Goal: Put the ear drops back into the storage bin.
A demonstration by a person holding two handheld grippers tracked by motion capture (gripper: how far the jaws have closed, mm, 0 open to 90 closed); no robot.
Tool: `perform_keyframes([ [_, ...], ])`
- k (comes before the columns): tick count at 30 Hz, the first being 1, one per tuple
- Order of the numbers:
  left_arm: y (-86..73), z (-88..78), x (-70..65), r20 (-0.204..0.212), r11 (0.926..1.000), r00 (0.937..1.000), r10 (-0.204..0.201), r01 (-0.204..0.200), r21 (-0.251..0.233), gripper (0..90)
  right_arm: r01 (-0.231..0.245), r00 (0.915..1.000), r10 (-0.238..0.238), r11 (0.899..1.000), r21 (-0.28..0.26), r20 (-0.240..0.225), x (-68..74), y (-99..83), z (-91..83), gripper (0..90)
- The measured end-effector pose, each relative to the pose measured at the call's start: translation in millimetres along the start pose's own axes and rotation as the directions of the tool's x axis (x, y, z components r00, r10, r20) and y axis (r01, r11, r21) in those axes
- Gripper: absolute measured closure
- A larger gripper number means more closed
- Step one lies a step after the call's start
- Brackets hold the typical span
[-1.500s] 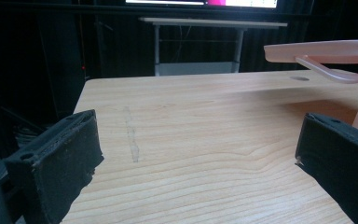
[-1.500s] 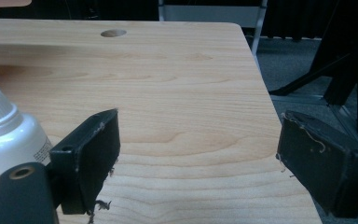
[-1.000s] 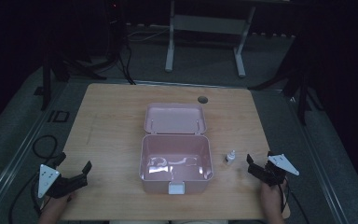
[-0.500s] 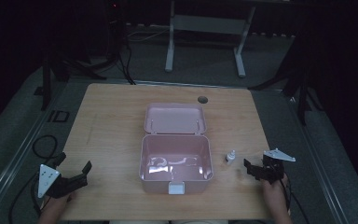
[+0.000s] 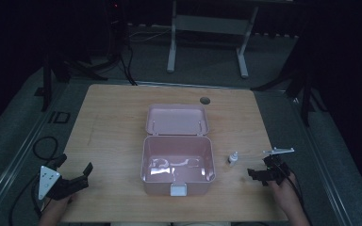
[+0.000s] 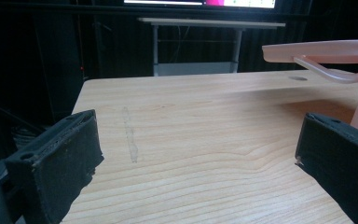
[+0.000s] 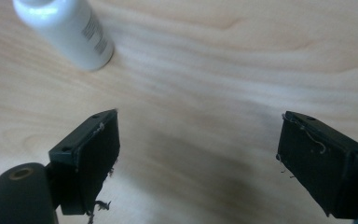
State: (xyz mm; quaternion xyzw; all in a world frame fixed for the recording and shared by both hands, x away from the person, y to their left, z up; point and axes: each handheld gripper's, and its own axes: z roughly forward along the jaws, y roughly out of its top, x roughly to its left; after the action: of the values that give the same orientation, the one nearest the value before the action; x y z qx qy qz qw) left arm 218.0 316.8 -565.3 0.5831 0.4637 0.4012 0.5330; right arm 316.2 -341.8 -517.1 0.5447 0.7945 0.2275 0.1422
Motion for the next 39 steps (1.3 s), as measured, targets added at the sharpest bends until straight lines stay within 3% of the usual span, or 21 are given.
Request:
perform_keyframes([
  [10, 0.0, -0.1, -0.1, -0.001, 1.0000, 1.0000, 0.000, 0.000, 0.000, 0.4, 0.008, 0.9999, -0.006, 0.992, 0.129, -0.016, 2.7, 3.0, 3.2, 12.4],
  [17, 0.0, 0.0, 0.1, 0.001, 1.0000, 1.0000, -0.003, 0.003, 0.000, 0.4, 0.059, 0.9977, -0.048, 0.968, 0.244, -0.048, -0.3, 1.1, 0.6, 12.2],
  [20, 0.0, 0.0, 0.1, 0.000, 1.0000, 1.0000, -0.003, 0.003, 0.000, 0.4, 0.084, 0.9953, -0.065, 0.950, 0.302, -0.071, -1.9, 0.9, -1.8, 11.5],
  [26, 0.0, 0.0, -0.1, -0.002, 1.0000, 1.0000, -0.002, 0.002, 0.001, 0.4, 0.157, 0.9865, -0.123, 0.899, 0.409, -0.108, 0.1, 3.7, -5.3, 11.4],
  [30, 0.0, 0.0, -0.1, -0.003, 1.0000, 1.0000, 0.000, 0.000, 0.001, 0.4, 0.207, 0.9774, -0.164, 0.868, 0.452, -0.133, 4.8, 5.6, -7.4, 11.4],
  [32, 0.0, 0.0, -0.1, -0.002, 1.0000, 1.0000, 0.000, 0.000, 0.001, 0.4, 0.248, 0.9683, -0.202, 0.844, 0.475, -0.147, 7.5, 5.6, -7.9, 10.4],
  [36, 0.1, 0.0, 0.0, -0.002, 1.0000, 1.0000, 0.000, 0.000, 0.002, 0.4, 0.275, 0.9608, -0.214, 0.821, 0.500, -0.176, 10.6, 6.0, -8.4, 10.4],
  [38, 0.1, 0.0, 0.0, -0.001, 1.0000, 1.0000, -0.001, 0.001, 0.002, 0.4, 0.283, 0.9590, -0.233, 0.809, 0.515, -0.161, 12.4, 6.2, -7.4, 10.4],
  [39, 0.1, 0.0, 0.0, -0.001, 1.0000, 1.0000, -0.001, 0.001, 0.002, 0.4, 0.285, 0.9584, -0.238, 0.808, 0.515, -0.158, 12.5, 6.9, -7.0, 10.4],
])
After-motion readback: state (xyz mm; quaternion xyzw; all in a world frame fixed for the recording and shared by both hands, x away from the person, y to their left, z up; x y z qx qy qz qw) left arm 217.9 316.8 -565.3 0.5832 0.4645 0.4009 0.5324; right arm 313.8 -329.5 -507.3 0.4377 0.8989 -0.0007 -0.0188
